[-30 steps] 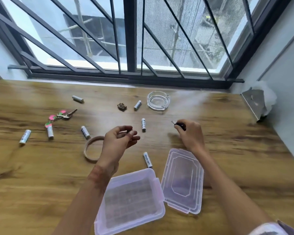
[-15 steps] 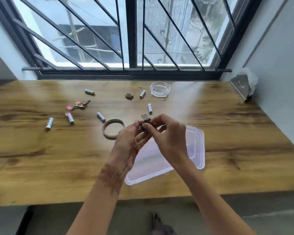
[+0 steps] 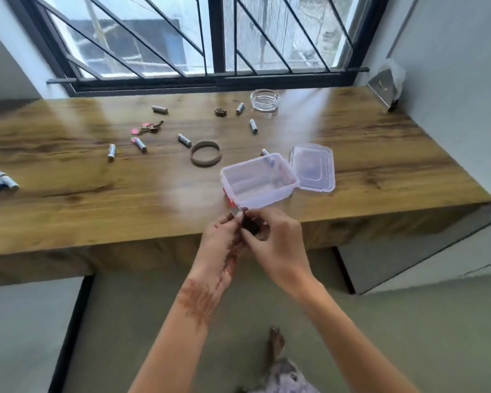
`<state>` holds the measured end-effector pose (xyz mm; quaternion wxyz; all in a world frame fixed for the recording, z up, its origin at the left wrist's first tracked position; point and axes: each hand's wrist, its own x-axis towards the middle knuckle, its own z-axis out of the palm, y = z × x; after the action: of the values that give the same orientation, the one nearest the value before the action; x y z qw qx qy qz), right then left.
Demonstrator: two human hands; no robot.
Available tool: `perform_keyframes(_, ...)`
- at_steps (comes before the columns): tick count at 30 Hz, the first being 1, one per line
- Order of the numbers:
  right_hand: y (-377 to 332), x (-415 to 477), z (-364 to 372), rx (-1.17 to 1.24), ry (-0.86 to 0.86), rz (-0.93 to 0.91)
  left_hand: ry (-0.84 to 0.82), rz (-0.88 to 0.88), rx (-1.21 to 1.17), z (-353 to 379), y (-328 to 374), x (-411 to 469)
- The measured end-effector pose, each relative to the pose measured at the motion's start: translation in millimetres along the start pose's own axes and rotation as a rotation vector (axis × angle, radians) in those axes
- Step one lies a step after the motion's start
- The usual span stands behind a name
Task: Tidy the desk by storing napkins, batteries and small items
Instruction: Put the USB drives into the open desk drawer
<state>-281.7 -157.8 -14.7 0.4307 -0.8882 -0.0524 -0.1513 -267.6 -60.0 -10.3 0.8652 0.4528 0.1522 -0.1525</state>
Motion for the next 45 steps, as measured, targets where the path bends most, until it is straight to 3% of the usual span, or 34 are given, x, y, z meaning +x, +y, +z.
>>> perform_keyframes(2,3.8,-18.3,-1.6,0.101,0.020,0.126,0.049,-0.019,-0.003,-7.8,-7.4,-9.2)
perform_keyframes(4,15.5,-34.3,0.6,0.285,0.073,0.365,0.121,-0.011,-0.022,-15.7,-11.9,-14.8)
perform_keyframes(8,73.4,-45.3,20.0,1.141,0.253,1.107,0.196,-0.003,0.010,-26.1,-18.8,-21.2)
perform_keyframes(9,90.4,-44.3,24.3,1.325,0.306,1.229,0.200,-0.005,0.024,-26.5,-19.6,-21.8)
perform_keyframes(11,126.2,-41.1,33.5,1.462,0.418,1.351,0.211,-0.011,0.055,-26.7,-21.9,-20.2)
perform_keyframes(18,185.5,-15.5,61.4,1.543,0.526,1.404,0.189,-0.016,0.112,-25.6,-40.0,-7.1)
perform_keyframes(37,200.6,-12.2,66.9,1.731,0.546,1.335,0.232,-0.068,0.142,-25.9,-57.7,-12.3)
perform_keyframes(45,197.4,-50.4,55.5,1.656,0.509,1.362,0.182,-0.047,0.148,-14.1,-56.1,-3.0)
